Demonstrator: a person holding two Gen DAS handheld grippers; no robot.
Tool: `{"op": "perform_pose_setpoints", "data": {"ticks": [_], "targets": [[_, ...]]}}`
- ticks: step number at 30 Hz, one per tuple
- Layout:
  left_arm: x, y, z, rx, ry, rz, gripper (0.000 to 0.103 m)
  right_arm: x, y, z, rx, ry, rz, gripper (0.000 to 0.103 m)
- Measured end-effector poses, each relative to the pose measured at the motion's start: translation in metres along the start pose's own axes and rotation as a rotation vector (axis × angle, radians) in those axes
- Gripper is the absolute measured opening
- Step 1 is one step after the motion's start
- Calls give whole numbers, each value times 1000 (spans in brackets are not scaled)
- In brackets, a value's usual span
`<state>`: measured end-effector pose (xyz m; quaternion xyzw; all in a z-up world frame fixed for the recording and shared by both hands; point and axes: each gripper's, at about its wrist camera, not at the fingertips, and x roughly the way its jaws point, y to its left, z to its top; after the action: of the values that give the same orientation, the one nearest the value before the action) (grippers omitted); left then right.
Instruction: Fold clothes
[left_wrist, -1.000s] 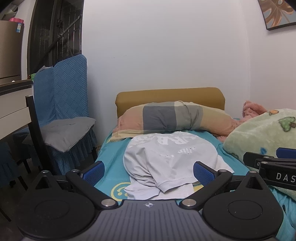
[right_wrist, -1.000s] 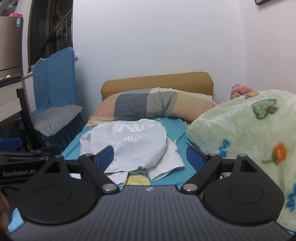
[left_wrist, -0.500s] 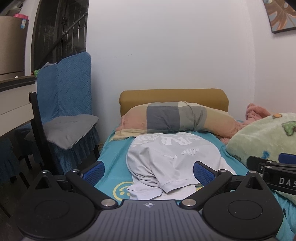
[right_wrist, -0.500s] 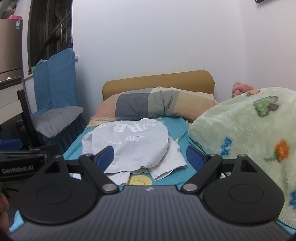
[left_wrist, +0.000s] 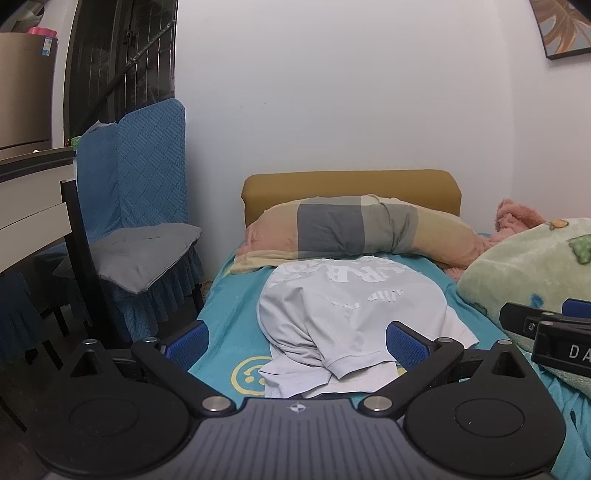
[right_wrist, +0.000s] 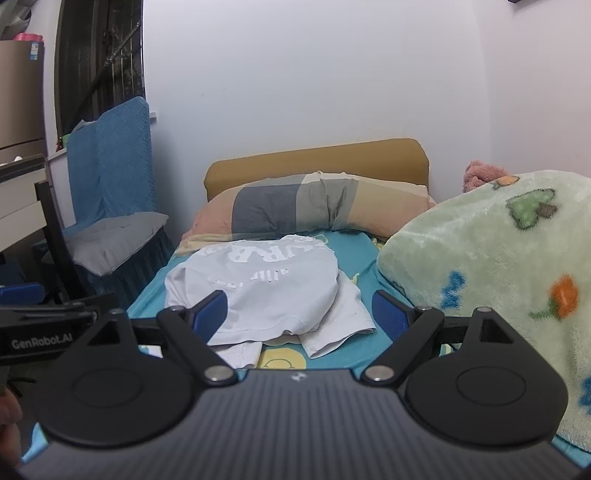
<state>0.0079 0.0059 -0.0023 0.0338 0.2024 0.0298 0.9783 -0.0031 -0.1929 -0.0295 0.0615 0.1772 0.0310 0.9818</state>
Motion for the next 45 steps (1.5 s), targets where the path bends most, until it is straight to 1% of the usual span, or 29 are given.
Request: {"op": "perform_pose_setpoints", "data": {"ticks": [6, 11, 13, 17, 19, 20, 22, 24, 27, 29, 32, 34, 35, 36, 37, 38, 39, 40, 42, 44, 45], "targets": [[1, 1, -1, 2, 17, -8, 103, -2, -7, 4, 52, -15, -14, 87], [1, 5, -1, -33, 21, -15, 103, -9, -25, 13, 127, -56, -15, 87], [2, 3, 0, -21, 26, -4, 103, -12, -32, 17, 156, -68, -6, 87], [18, -12, 6, 83, 43, 5, 103, -16, -46, 29, 190, -68, 19, 87], [29, -20, 9, 144, 57, 3, 101, -14, -53, 37, 167, -56, 20, 87], [38, -23, 11, 159, 76, 0, 100, -13, -56, 40, 151, -54, 22, 87], [60, -28, 12, 174, 148, -28, 96, -7, -64, 45, 133, -47, 29, 87], [85, -32, 9, 189, 231, -54, 89, 2, -74, 49, 128, -40, 34, 87], [118, -36, -5, 225, 306, -77, 83, 26, -89, 49, 212, -17, 35, 87], [137, -37, -17, 257, 325, -96, 77, 47, -95, 40, 285, 0, 37, 87], [158, -37, -36, 299, 334, -128, 69, 86, -99, 13, 321, 71, 45, 87], [173, -36, -47, 301, 347, -137, 56, 108, -94, -5, 309, 123, 27, 87], [179, -36, -51, 297, 345, -128, 44, 117, -89, -14, 283, 141, 25, 87], [185, -35, -54, 292, 342, -118, 42, 125, -83, -20, 243, 154, 26, 87], [187, -34, -56, 286, 318, -120, 40, 132, -75, -25, 191, 160, 32, 87], [186, -35, -55, 289, 291, -123, 35, 139, -66, -29, 131, 163, 41, 87], [185, -33, -53, 269, 264, -128, 25, 145, -55, -33, 70, 165, 49, 87], [183, -31, -50, 247, 237, -134, 22, 151, -44, -36, 12, 165, 58, 87], [182, -25, -39, 162, 190, -135, 13, 160, -27, -41, -67, 150, 74, 87], [175, -18, -29, 117, 128, -127, 9, 170, -15, -45, -114, 148, 79, 87], [172, -15, -25, 94, 108, -129, 4, 175, -8, -47, -137, 148, 81, 87]]}}
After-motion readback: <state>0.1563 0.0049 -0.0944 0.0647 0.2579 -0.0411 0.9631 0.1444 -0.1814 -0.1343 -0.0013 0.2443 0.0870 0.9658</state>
